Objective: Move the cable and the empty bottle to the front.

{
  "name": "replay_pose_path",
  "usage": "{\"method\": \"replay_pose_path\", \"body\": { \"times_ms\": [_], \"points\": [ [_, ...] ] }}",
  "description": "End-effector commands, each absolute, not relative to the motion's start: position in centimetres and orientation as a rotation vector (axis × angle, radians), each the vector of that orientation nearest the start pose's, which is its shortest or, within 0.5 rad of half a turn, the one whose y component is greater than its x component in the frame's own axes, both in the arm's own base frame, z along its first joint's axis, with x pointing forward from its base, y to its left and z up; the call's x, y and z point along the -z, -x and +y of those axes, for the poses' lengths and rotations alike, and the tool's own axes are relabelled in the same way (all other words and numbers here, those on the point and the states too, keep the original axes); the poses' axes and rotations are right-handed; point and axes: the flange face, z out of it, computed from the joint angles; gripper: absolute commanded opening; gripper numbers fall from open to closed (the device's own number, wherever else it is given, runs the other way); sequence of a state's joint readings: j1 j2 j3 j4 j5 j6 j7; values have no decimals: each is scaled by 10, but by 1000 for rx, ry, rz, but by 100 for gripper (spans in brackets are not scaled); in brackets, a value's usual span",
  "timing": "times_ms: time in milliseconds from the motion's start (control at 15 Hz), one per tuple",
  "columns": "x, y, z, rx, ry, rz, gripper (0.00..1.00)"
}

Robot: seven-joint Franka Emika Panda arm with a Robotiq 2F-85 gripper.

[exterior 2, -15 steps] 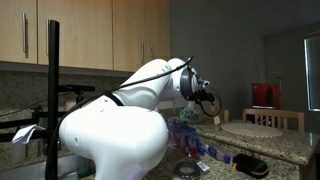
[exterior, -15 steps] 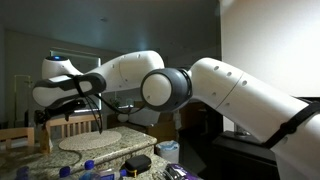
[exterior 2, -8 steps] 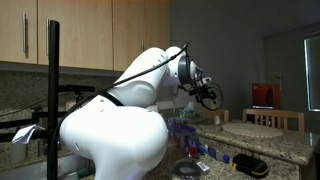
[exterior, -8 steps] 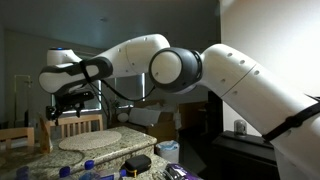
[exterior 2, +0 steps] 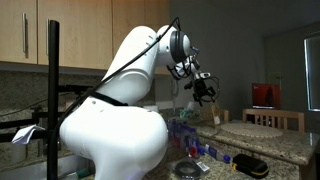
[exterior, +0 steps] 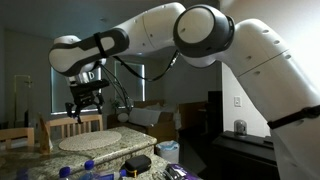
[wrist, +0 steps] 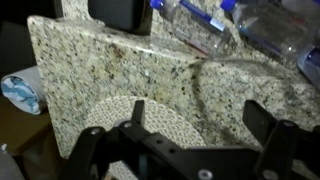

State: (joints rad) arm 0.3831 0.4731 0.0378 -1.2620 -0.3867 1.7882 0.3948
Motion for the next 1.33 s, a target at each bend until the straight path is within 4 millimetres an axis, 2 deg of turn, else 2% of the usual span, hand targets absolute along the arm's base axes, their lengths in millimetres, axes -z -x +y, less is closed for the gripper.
{"method": "replay_pose_path", "body": {
  "times_ms": [0, 200, 267, 333, 400, 600, 667, 800, 933, 1067, 1133, 1267],
  "points": [
    [-509, -599, 225, 109, 3442, -69, 100],
    [-511, -560, 209, -21, 3430, 21, 100],
    [-513, -551, 209, 21, 3440, -20, 100],
    [-508, -543, 219, 76, 3441, -143, 100],
    [-513, -573, 218, 31, 3445, -73, 100],
    [-510, -550, 226, 46, 3439, -133, 100],
    [-519, -545, 239, 81, 3440, -178, 100],
    [-516, -542, 263, 183, 3425, -292, 100],
    [-488, -547, 272, 175, 3378, -342, 100],
    [-454, -553, 266, 181, 3340, -358, 100],
    [-438, -556, 260, 163, 3331, -364, 100],
    [-407, -563, 236, 110, 3331, -318, 100]
  ]
}}
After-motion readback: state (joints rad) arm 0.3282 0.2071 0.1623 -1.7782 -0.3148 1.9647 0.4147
